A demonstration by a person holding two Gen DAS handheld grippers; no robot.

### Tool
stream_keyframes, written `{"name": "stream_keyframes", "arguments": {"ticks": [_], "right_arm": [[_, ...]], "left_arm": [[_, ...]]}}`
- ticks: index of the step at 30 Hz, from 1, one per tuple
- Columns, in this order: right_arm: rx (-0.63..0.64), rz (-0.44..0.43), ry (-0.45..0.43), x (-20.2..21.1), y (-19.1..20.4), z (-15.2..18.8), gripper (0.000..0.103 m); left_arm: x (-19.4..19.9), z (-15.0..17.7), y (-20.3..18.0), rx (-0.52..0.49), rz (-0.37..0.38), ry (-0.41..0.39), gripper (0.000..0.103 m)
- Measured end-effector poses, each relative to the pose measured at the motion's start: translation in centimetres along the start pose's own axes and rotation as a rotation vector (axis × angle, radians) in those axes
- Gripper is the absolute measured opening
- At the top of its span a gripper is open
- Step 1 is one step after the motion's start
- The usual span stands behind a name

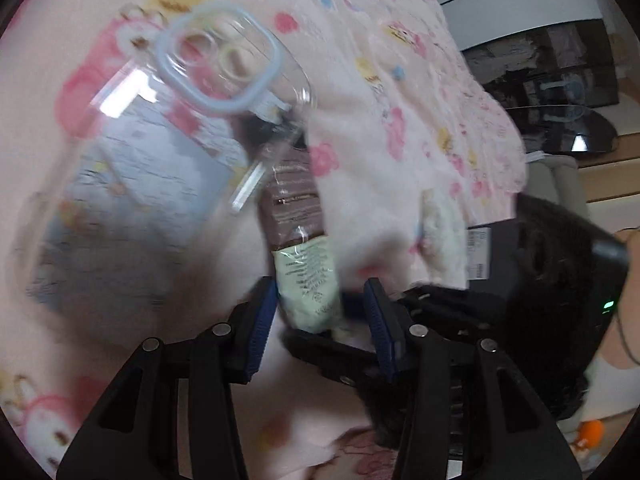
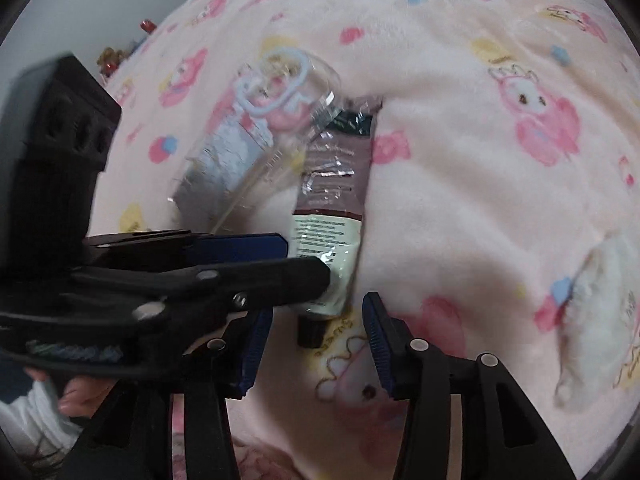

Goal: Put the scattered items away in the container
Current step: 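Lower both grippers onto the brown-and-white cream tube on the bed, then close both grippers on the cream tube and lift it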

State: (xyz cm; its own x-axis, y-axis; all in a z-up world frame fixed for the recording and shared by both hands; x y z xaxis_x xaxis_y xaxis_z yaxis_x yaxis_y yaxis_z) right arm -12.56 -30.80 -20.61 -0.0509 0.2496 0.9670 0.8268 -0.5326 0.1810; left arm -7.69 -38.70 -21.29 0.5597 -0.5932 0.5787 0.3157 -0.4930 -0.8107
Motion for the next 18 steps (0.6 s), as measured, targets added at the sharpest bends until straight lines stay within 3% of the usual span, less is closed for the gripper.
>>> {"name": "stream_keyframes", "arguments": {"ticks": [1, 6, 12, 15, 18], "right_arm": [[-0.006, -0.008, 0.012, -0.4, -0.1, 0.2, 0.028], [-0.073, -0.037, -0.030, 2.0, -1.4, 2.0, 0.028], [-0.171, 0.016, -0.146, 8.6, -4.3, 6.7, 0.027], [-0.252, 0.034, -0.173, 11.2, -5.9, 11.0, 0.027], [-0.313, 0.066, -0.187, 13.0, -7.2, 14.9, 0.027]], "left_arm": [[-0.1, 0.1, -0.2, 0.002, 0.008, 0.008, 0.051], [-0.5, 1.4, -4.0, -0.123, 0.017, 0.075, 0.048], [-2.7, 4.1, -9.7, -0.177, 0.135, 0.288, 0.048], [-4.9, 6.9, -13.0, -0.226, 0.096, 0.403, 0.048], [-6.5, 10.2, -16.2, -0.291, 0.014, 0.428, 0.047]]}}
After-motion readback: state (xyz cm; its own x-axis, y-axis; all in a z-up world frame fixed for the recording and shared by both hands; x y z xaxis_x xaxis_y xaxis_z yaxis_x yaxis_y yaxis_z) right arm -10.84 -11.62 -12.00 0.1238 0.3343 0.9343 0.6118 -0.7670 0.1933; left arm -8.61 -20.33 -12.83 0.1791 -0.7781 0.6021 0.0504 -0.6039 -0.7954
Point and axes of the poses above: each gripper's, at about its wrist camera, not at the fingertips, and x roughly against the way its jaws point, y to its left, z to its underside, the point moved 4 cm from there along -x, roughly the way its jaws point, and after that the axes turned 11 degrees about z, right-handed, at the moved point
